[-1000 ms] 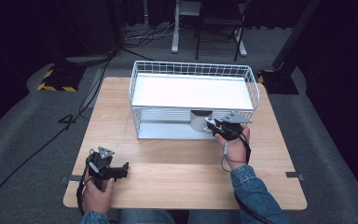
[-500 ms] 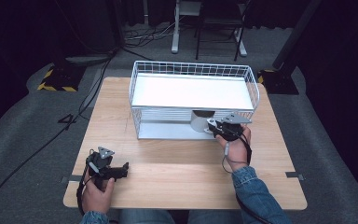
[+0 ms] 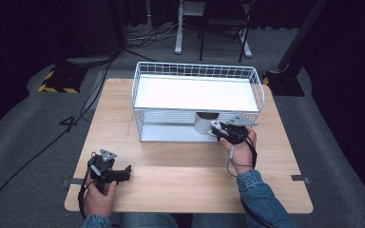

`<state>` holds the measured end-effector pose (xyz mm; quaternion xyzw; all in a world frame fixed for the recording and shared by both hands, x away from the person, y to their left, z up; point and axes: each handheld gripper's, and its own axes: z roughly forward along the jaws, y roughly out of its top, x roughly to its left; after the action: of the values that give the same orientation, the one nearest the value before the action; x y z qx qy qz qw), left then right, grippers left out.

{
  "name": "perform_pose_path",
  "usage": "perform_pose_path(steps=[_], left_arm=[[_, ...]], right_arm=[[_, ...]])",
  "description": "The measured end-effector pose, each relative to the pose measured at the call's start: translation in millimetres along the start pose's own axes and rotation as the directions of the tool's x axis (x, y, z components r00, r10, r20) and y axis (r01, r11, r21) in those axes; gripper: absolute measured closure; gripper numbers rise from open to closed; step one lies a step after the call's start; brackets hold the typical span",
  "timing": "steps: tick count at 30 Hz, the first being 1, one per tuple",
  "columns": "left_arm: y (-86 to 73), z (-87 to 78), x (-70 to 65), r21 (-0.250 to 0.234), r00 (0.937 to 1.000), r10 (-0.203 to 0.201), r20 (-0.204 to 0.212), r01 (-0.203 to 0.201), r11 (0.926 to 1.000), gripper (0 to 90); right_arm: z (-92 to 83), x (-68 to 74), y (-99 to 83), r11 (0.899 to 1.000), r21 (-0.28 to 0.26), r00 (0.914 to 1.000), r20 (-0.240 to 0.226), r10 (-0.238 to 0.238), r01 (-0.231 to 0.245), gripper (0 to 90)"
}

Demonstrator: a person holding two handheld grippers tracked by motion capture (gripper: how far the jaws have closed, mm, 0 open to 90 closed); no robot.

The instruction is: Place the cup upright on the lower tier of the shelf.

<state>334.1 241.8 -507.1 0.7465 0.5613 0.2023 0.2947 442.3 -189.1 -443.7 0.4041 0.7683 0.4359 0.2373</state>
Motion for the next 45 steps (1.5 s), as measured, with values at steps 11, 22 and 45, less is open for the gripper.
perform_pose_path(steps=[11, 22, 45], left_arm=[[0.8, 0.5, 0.4, 0.001, 1.0000, 0.003, -0.002, -0.003, 1.0000, 0.2], [0.7, 0.5, 0.4, 0.001, 1.0000, 0.003, -0.002, -0.003, 1.0000, 0.2], [0.9, 0.6, 0.3, 0.001, 1.0000, 0.002, -0.003, -0.002, 1.0000, 0.2]], right_arm=[[-19.9, -0.3, 2.4, 1.000, -0.013, 0.9994, -0.035, -0.004, 0.003, 44.8], [-55.8, -8.4, -6.8, 0.999, -0.031, 0.9970, -0.077, 0.014, -0.016, 38.0], [-113.8, -36.3, -47.6, 0.991, 0.129, 0.9981, -0.045, 0.042, -0.036, 16.4]])
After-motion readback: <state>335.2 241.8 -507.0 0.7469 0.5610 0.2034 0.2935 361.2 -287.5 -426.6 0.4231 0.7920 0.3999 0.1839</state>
